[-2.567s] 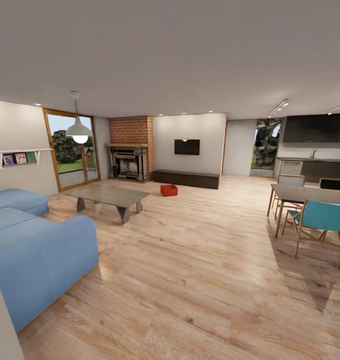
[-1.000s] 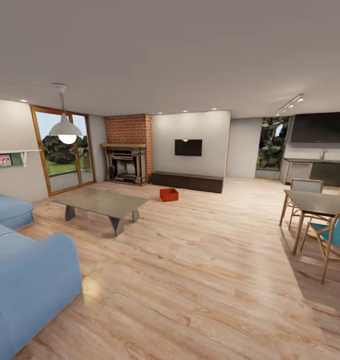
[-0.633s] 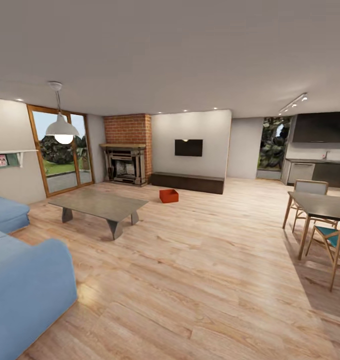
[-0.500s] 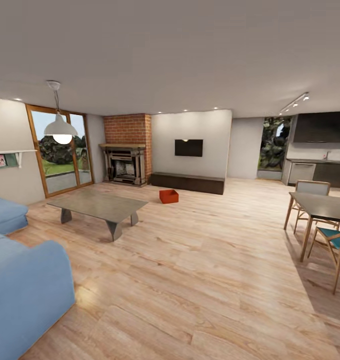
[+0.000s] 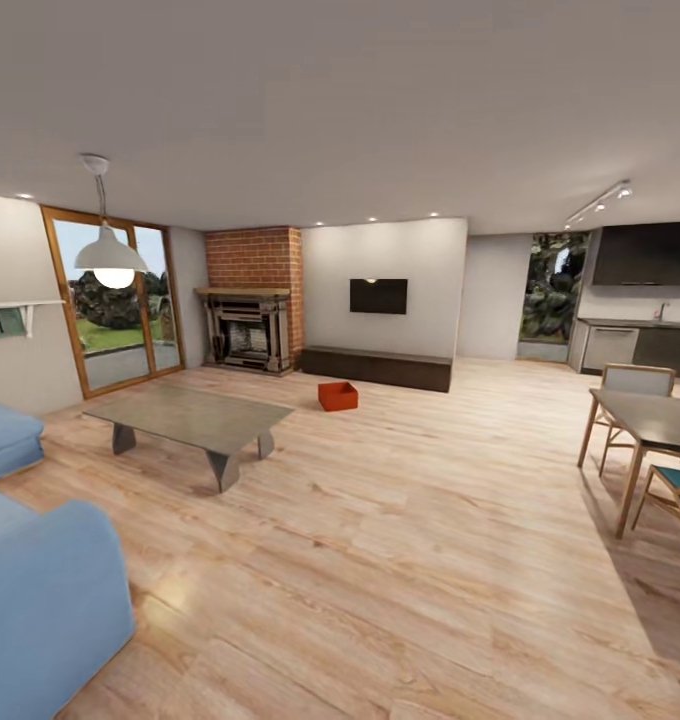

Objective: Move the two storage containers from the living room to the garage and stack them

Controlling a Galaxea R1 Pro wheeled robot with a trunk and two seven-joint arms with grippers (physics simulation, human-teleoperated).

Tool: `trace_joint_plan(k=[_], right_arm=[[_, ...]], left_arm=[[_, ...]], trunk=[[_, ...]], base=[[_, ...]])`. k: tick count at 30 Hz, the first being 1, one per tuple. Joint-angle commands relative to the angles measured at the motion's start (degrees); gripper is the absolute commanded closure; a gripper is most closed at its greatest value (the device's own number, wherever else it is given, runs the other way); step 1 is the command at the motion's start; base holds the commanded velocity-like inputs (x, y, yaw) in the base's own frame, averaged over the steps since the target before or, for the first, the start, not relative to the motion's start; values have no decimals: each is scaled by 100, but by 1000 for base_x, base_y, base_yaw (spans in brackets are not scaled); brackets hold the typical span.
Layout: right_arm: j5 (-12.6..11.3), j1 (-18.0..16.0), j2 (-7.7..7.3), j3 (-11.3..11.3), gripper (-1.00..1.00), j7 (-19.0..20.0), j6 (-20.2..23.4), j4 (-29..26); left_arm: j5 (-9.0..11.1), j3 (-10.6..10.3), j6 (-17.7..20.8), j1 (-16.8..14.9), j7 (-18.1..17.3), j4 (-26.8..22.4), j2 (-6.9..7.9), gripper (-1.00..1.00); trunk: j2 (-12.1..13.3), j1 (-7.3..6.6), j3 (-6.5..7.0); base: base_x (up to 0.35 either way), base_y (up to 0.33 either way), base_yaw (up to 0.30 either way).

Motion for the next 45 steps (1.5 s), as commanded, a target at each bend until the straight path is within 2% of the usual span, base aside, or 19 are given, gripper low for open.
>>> trace_joint_plan(k=[1,41,45], right_arm=[[44,-8,-2,24,-100,-14,-28,15],[39,-8,-9,20,-100,-13,-31,15],[29,-8,11,0,-100,-19,-29,15]], left_arm=[[43,-49,-12,-3,15,0,-1,-100],[46,-50,-22,-3,14,-1,-1,-100],[47,-50,-22,-3,14,-1,-1,-100]], trunk=[[-6,5,-9],[-6,5,-9],[-6,5,-9]], base=[[324,0,0],[324,0,0],[324,0,-213]])
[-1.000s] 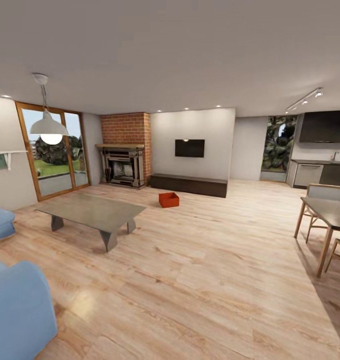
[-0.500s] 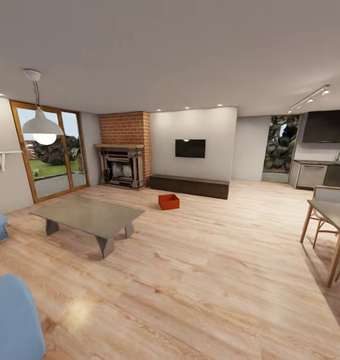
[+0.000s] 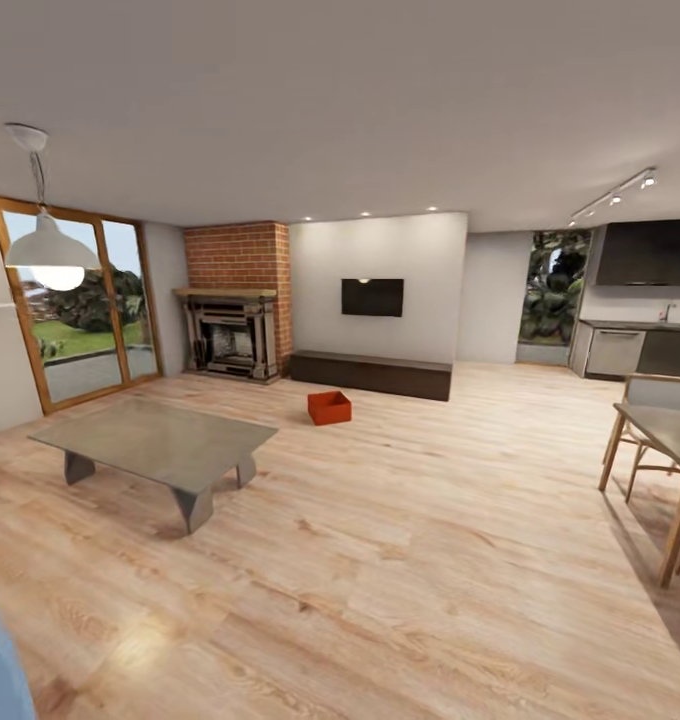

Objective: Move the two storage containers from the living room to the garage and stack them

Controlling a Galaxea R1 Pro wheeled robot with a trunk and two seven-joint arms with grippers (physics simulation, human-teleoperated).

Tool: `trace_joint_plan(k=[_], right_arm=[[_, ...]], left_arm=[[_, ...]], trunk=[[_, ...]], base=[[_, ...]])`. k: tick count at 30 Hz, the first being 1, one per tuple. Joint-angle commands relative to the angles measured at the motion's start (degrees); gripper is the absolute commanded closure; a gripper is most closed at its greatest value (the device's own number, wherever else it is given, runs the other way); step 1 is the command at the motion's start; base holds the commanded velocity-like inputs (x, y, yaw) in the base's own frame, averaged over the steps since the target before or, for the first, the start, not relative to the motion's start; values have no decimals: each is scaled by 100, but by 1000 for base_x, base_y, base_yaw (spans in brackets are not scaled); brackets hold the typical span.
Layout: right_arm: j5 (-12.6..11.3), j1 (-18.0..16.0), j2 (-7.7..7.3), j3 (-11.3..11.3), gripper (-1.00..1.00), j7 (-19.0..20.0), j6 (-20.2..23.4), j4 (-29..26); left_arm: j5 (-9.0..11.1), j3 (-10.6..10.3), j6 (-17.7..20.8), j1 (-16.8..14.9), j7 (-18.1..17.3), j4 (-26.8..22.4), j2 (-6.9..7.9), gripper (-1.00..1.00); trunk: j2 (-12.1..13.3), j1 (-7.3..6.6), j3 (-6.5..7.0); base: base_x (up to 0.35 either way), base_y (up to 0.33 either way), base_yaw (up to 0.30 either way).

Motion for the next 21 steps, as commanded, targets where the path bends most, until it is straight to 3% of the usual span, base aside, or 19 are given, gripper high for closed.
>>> trace_joint_plan(k=[1,21], right_arm=[[46,-9,1,24,-100,-14,-26,15],[54,-9,-3,38,-100,-14,-26,15]], left_arm=[[46,-49,-11,-1,16,-1,0,-100],[51,-41,0,-2,16,0,9,-100]], trunk=[[-6,5,-9],[-6,5,-9]], base=[[324,0,-277],[324,0,-284]])
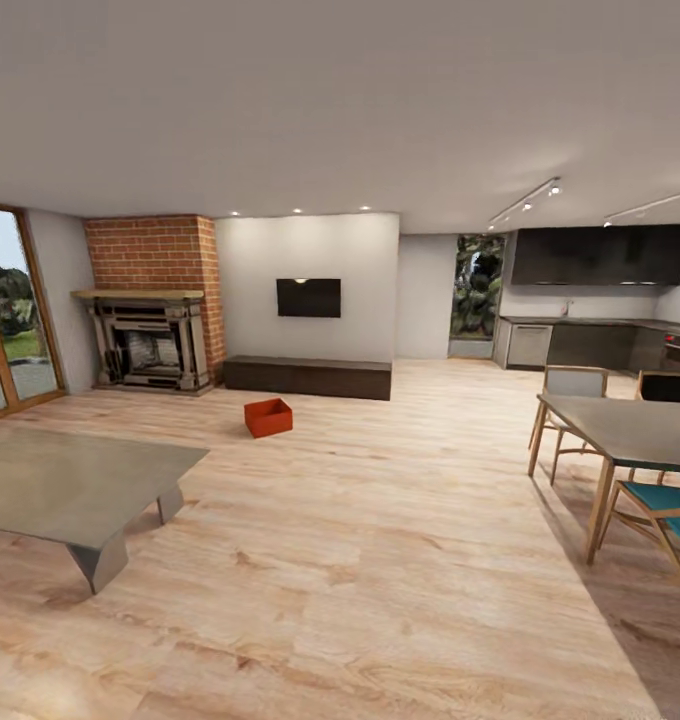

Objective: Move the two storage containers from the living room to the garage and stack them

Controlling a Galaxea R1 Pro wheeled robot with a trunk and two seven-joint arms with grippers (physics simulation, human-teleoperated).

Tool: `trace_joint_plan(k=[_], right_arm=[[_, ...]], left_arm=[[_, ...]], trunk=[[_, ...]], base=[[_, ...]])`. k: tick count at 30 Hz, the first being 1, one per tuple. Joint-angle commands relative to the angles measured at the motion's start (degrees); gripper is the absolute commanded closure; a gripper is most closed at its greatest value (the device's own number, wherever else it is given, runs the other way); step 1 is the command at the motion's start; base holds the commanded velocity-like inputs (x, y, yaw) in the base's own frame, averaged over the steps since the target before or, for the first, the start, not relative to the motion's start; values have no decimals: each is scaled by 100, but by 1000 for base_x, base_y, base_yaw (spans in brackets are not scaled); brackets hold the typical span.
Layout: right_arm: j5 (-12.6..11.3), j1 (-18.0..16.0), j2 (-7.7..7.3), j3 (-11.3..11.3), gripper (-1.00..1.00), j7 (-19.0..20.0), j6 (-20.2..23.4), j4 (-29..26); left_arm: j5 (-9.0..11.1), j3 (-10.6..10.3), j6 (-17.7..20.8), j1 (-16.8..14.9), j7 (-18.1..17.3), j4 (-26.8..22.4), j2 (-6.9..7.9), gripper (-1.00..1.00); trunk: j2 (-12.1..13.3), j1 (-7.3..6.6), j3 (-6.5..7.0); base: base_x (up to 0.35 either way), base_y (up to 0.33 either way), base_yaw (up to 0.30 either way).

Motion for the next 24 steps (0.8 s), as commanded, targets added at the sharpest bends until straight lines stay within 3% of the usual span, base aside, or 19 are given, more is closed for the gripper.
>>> trace_joint_plan(k=[1,7,24], right_arm=[[47,-9,1,22,-100,-14,-23,15],[47,-9,-3,22,-100,-14,-23,15],[57,-9,-22,35,-100,3,20,15]], left_arm=[[47,-50,-10,-2,16,-1,0,-100],[49,-50,-5,-2,16,-2,2,-100],[44,-48,14,-2,16,-3,0,-100]], trunk=[[-5,4,-9],[-5,4,-9],[-5,4,-9]], base=[[324,0,-285],[324,0,-165],[324,0,-8]])
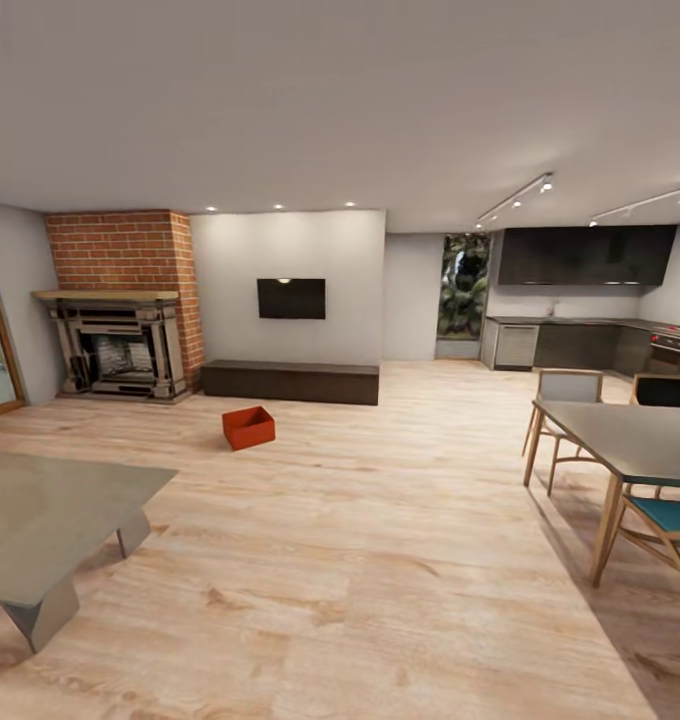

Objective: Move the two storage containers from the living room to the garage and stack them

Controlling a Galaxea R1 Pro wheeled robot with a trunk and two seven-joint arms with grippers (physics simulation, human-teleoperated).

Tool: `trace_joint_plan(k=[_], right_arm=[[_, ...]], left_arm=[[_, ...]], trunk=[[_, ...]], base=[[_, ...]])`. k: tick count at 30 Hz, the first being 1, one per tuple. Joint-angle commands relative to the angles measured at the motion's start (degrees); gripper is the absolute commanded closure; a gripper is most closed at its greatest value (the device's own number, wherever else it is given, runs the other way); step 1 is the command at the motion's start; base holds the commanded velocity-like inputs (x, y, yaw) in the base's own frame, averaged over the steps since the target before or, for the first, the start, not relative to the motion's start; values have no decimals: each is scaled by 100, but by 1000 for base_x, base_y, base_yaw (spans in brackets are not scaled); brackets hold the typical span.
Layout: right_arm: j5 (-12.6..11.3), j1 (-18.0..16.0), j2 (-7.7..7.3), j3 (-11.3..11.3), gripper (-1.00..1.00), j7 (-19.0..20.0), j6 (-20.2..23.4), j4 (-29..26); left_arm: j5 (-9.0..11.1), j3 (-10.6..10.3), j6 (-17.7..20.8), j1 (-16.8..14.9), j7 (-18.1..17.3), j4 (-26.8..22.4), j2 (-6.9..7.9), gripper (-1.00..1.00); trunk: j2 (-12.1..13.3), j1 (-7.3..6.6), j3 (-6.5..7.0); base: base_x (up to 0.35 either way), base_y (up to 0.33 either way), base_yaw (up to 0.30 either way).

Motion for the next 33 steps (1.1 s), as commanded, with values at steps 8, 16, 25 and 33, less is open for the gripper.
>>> trace_joint_plan(k=[8,16,25,33], right_arm=[[33,-8,-2,15,-100,-21,-40,15],[33,-8,13,10,-100,-21,-42,15],[33,-8,7,10,-100,-21,-43,15],[33,-8,-5,10,-100,-21,-47,15]], left_arm=[[44,-52,-22,-3,15,0,0,-100],[46,-49,-46,-3,15,0,0,-100],[45,-49,-49,-3,15,1,0,-100],[43,-49,-49,-3,15,1,0,-100]], trunk=[[-6,5,-9],[-6,5,-9],[-6,5,-9],[-6,5,-9]], base=[[324,0,0],[324,0,0],[324,0,0],[324,0,0]])
